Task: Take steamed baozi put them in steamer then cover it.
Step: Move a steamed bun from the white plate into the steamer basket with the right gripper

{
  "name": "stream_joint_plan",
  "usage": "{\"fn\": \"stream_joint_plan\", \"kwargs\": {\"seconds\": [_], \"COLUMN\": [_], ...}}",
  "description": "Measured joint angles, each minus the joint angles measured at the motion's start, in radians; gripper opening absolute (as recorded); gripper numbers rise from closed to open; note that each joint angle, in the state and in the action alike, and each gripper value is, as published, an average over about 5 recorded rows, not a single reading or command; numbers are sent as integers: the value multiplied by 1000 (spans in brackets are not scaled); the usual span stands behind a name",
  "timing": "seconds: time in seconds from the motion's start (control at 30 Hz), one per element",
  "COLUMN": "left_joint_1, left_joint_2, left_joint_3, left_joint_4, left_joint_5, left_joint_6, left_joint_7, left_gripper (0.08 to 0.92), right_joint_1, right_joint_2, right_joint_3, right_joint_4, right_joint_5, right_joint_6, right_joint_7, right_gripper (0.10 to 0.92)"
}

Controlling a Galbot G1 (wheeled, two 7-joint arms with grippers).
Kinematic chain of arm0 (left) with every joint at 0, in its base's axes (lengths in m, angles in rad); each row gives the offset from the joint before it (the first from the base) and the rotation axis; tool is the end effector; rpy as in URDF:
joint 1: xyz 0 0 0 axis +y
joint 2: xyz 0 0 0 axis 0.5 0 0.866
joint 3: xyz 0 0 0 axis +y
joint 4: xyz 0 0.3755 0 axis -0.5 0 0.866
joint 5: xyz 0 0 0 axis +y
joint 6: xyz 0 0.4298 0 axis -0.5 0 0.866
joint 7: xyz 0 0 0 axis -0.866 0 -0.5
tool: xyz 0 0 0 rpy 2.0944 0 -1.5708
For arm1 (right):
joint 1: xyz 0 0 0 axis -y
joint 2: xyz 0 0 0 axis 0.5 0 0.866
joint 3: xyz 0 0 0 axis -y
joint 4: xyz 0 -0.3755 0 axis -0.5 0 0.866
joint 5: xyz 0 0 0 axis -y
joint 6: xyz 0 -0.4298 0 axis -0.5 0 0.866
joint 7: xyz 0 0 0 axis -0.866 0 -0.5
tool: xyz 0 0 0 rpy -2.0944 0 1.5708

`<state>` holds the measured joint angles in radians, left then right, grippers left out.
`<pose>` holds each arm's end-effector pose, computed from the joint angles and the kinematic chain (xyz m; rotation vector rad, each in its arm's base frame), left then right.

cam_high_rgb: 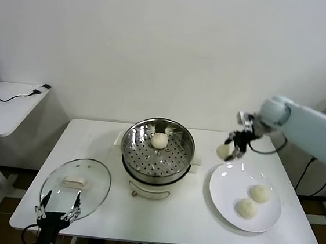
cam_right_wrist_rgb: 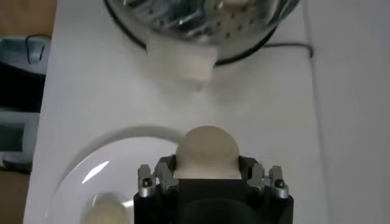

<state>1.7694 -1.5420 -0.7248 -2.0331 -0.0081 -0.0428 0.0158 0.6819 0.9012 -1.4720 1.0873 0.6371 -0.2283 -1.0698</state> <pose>0.1628 0.0821 -0.3854 0.1962 -2.9153 -0.1906 0.6827 -0.0852 -0.0498 1.3512 -1.5581 1.1937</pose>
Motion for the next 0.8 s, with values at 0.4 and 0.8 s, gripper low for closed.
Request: {"fn": "stream_joint_plan", "kwargs": {"seconds": [0.4,0.8], "left_joint_1": [10,25], "left_joint_2": [-2,5], "left_joint_3": [8,4], "left_joint_4": [-36,-36], "left_joint_5": [-16,-35], "left_joint_6": [5,0], "left_joint_7": [1,-1], "left_gripper": [823,823], "right_joint_1": [83,-12], "right_joint_2": [295,512], "right_joint_3": [-53,-61], "right_joint_4": [-87,-149], "right_joint_5": [174,208], "right_joint_6": [-49,-75], "right_joint_7": [42,81], "right_gripper": [670,670]}}
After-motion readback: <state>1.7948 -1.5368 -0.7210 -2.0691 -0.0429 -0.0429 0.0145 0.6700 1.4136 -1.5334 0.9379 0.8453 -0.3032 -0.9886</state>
